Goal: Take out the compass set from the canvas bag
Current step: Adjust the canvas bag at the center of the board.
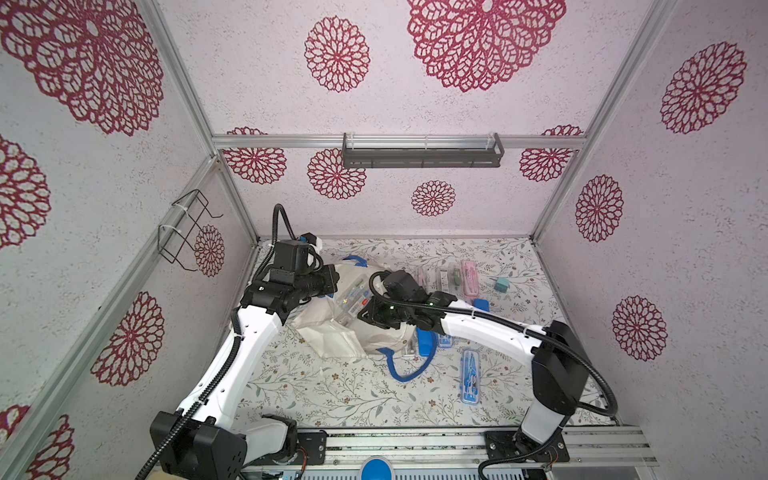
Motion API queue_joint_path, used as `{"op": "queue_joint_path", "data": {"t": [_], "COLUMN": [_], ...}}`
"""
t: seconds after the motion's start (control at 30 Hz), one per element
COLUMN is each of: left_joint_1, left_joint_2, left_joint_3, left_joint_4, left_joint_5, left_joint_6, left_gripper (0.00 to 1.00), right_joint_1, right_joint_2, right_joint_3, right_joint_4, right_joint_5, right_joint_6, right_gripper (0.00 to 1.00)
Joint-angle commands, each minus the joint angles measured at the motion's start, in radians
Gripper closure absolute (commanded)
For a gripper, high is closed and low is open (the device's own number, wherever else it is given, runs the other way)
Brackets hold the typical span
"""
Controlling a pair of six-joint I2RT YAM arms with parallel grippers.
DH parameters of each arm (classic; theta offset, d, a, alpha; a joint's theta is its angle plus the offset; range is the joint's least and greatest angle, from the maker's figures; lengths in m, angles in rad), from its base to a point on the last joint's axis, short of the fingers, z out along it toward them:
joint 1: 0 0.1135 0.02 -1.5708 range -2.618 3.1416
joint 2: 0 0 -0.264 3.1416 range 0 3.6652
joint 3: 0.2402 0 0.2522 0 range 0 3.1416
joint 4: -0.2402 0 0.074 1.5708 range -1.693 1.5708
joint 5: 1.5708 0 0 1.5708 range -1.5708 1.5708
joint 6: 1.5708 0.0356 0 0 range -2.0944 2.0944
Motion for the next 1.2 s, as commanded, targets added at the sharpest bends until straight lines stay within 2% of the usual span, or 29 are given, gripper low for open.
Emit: {"op": "queue_joint_path", "data": {"t": [0.0, 0.13, 0.37, 0.47, 0.63, 0.77, 0.9, 1.03, 1.17], "left_joint_1": [-0.018, -0.033, -0.044, -0.045, -0.045, -0.046, -0.045, -0.045, -0.045], "left_joint_2": [-0.003, -0.006, -0.018, -0.027, -0.017, 0.002, 0.022, 0.035, 0.047], "left_joint_3": [0.048, 0.04, 0.014, -0.003, -0.008, -0.005, 0.001, 0.01, 0.025], "left_joint_4": [0.061, 0.056, 0.034, 0.009, -0.042, -0.043, -0.033, -0.029, -0.034], "left_joint_5": [0.028, 0.034, 0.062, 0.081, 0.059, 0.031, 0.014, 0.011, 0.019], "left_joint_6": [0.012, 0.014, 0.039, 0.072, 0.099, 0.087, 0.068, 0.055, 0.037], "left_gripper": [1.0, 1.0, 1.0, 1.0, 1.0, 1.0, 1.0, 1.0, 1.0], "right_joint_1": [0.014, 0.016, -0.004, -0.007, -0.01, -0.005, 0.022, 0.079, 0.1], "right_joint_2": [0.031, 0.102, 0.171, 0.123, -0.08, -0.245, -0.315, -0.267, -0.121], "right_joint_3": [0.063, 0.084, 0.119, 0.096, -0.032, -0.152, -0.202, -0.174, -0.068], "right_joint_4": [0.02, 0.019, 0.014, 0.014, 0.032, 0.075, 0.076, 0.055, -0.05], "right_joint_5": [0.023, 0.056, 0.11, 0.163, 0.272, 0.3, 0.244, 0.215, 0.179], "right_joint_6": [0.081, 0.108, 0.079, 0.035, -0.069, -0.16, -0.225, -0.238, -0.232], "right_gripper": [0.75, 0.72, 0.57, 0.53, 0.53, 0.56, 0.68, 0.75, 0.82]}}
